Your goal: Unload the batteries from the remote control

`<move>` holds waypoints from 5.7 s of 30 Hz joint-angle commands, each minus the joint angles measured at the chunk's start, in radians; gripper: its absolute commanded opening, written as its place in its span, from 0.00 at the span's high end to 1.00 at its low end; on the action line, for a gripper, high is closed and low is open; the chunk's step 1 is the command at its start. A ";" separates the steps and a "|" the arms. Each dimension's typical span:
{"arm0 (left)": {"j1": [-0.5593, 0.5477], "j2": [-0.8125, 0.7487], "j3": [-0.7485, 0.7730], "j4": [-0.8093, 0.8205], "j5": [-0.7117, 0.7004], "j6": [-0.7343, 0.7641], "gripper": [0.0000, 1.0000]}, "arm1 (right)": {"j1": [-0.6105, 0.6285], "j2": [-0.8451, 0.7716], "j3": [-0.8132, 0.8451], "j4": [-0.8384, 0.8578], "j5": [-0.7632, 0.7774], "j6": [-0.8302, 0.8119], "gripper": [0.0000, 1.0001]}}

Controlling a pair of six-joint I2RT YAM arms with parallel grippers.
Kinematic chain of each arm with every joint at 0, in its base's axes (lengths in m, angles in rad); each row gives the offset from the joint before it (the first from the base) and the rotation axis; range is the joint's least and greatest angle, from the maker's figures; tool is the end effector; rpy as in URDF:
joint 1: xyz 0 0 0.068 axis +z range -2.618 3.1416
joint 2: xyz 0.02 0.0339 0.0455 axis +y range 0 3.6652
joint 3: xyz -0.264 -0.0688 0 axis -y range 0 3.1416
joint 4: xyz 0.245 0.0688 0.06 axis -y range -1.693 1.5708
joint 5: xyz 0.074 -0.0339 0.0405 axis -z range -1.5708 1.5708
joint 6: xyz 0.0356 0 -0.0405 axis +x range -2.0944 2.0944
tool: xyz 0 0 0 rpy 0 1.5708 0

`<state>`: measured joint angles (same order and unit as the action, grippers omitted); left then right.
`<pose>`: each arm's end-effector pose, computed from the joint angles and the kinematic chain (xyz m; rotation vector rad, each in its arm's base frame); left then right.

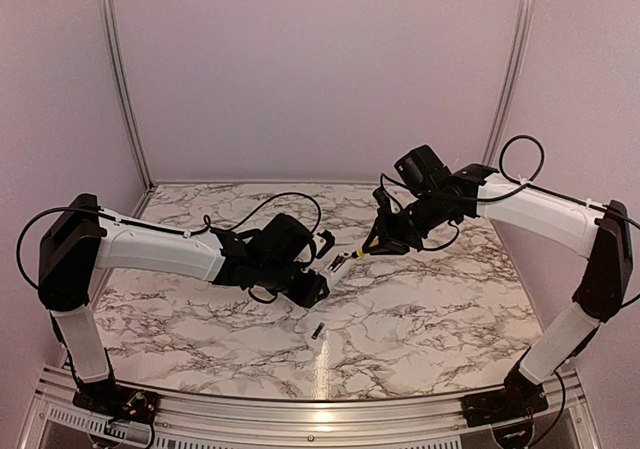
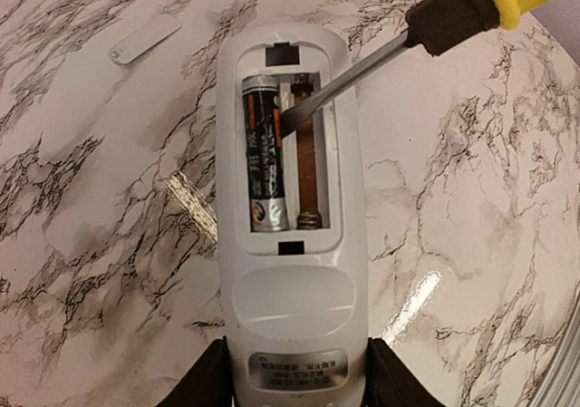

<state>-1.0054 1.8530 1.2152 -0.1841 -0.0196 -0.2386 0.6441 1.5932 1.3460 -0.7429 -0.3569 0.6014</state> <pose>0.2153 -0.3380 0.1891 0.9141 2.2917 -0.5453 0.2620 0.2123 0.2859 -0.2061 2.7365 0.8790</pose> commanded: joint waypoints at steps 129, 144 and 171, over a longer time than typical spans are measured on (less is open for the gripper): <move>-0.018 0.136 0.064 -0.030 0.017 0.129 1.00 | 0.008 0.174 0.004 -0.049 -0.004 -0.105 1.00; -0.020 0.153 0.052 -0.028 0.043 0.132 1.00 | 0.008 0.218 0.114 -0.134 0.005 -0.140 1.00; -0.019 0.168 0.048 -0.024 0.054 0.140 1.00 | 0.008 0.219 0.195 -0.191 0.011 -0.148 1.00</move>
<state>-1.0222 2.0098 1.2713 -0.2405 0.0265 -0.1070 0.6453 1.8046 1.4944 -0.9081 -0.3637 0.4690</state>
